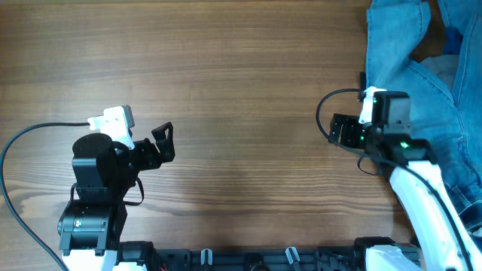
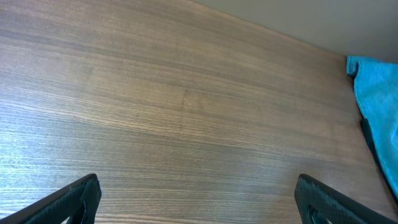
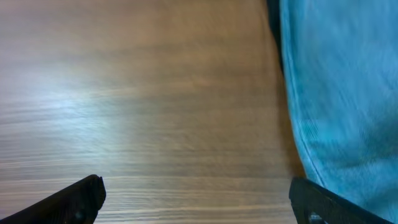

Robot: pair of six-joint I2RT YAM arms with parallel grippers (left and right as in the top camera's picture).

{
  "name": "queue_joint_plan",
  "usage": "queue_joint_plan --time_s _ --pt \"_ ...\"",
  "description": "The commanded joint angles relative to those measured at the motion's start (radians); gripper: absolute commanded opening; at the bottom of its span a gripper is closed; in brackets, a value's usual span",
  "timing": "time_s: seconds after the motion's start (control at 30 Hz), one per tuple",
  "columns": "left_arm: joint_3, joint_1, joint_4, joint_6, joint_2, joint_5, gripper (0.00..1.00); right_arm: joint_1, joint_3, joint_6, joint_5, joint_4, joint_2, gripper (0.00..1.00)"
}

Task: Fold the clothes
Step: 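Reach the right gripper over the crumpled blue jeans and grasp them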

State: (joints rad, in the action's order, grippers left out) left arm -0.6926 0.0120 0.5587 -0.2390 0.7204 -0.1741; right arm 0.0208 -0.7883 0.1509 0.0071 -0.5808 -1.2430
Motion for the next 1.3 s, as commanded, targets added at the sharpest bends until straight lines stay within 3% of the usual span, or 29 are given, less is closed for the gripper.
queue_joint_plan --time_s 0.0,0.17,0.5,0.63,0.7,0.73,1.0,1.27 --pt "-0.021 0.003 0.0 -0.009 0.001 -0.016 1.0 -0.003 -0.017 0.126 0.262 -0.014 -0.104 1.0" --pt "-0.021 0.003 0.0 -0.009 0.0 -0.016 1.0 -0.003 -0.017 0.192 0.398 -0.011 -0.235 0.98" --pt "-0.021 0.003 0.0 -0.009 0.001 -0.016 1.0 -0.063 -0.017 0.253 0.499 0.002 -0.37 0.74" --pt "-0.021 0.003 0.0 -0.009 0.001 -0.016 1.0 -0.106 -0.017 0.248 0.499 0.003 -0.369 0.45" --pt "-0.021 0.003 0.0 -0.009 0.001 -0.016 1.0 -0.119 -0.017 0.243 0.498 0.002 -0.369 0.12" --pt "-0.021 0.003 0.0 -0.009 0.001 -0.016 1.0 -0.123 -0.017 0.243 0.498 0.0 -0.369 0.04" --pt "-0.021 0.003 0.0 -0.008 0.001 -0.016 1.0 -0.123 -0.058 0.16 0.389 -0.043 -0.319 0.04" --pt "-0.021 0.003 -0.001 -0.009 0.001 -0.016 1.0 -0.123 -0.316 0.02 0.167 -0.235 -0.182 0.04"
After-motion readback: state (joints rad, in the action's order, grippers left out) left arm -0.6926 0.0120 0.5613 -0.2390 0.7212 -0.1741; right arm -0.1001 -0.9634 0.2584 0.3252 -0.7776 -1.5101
